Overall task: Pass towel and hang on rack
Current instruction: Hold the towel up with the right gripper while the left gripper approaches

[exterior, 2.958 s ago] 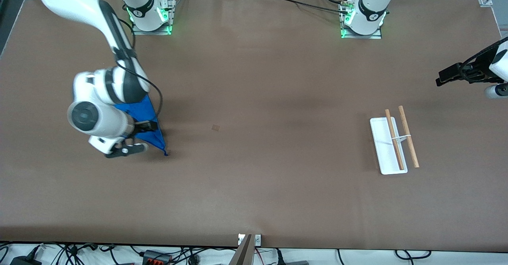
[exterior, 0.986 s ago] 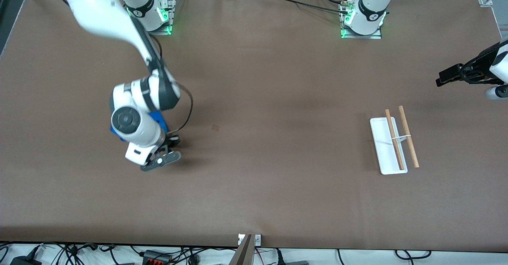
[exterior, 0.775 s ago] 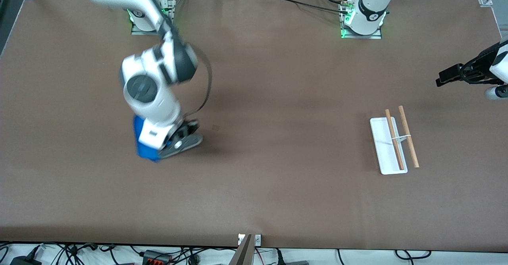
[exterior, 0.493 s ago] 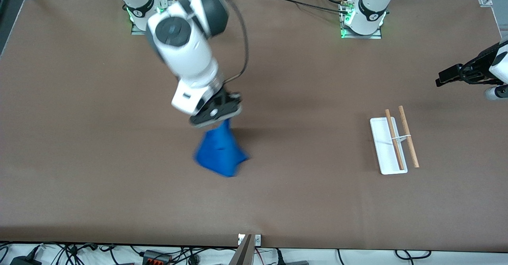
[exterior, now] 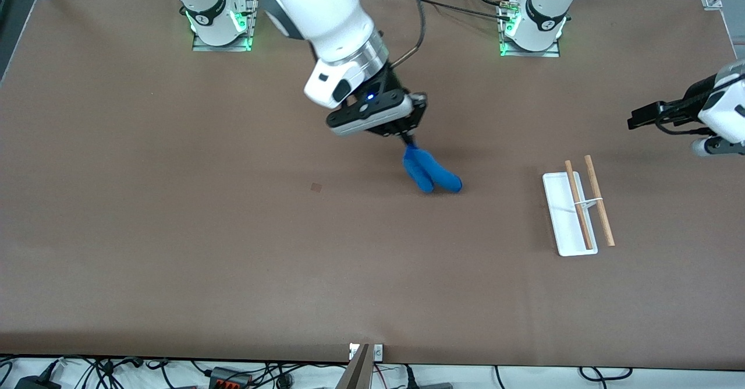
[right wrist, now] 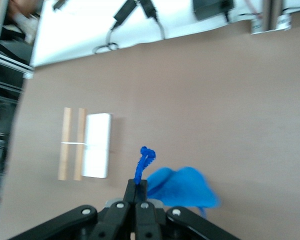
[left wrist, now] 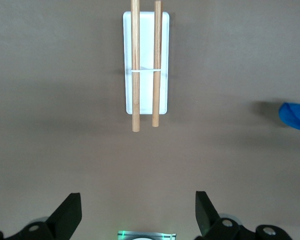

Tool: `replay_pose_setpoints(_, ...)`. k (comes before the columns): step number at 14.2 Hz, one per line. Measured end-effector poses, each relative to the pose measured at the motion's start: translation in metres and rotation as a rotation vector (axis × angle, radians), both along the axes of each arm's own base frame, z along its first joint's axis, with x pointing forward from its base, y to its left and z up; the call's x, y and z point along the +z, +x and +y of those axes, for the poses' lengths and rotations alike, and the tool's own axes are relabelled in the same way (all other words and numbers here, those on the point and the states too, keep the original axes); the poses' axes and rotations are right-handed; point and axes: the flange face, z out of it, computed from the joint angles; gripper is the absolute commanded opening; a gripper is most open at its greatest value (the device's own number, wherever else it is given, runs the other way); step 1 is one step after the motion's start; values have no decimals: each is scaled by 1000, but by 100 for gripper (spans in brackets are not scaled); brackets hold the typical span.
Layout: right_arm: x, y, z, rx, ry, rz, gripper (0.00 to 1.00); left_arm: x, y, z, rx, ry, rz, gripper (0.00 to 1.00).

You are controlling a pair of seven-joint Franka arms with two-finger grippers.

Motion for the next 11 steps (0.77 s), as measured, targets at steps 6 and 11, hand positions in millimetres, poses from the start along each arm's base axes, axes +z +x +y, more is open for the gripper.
replay_pose_setpoints(6, 7, -25, 37, -42, 206, 23, 0, -16, 18, -13, -174, -170, -48, 100)
replay_pose_setpoints(11, 19, -34, 47, -82, 302, 7, 0, -43, 52, -9, -699, -335, -279, 100)
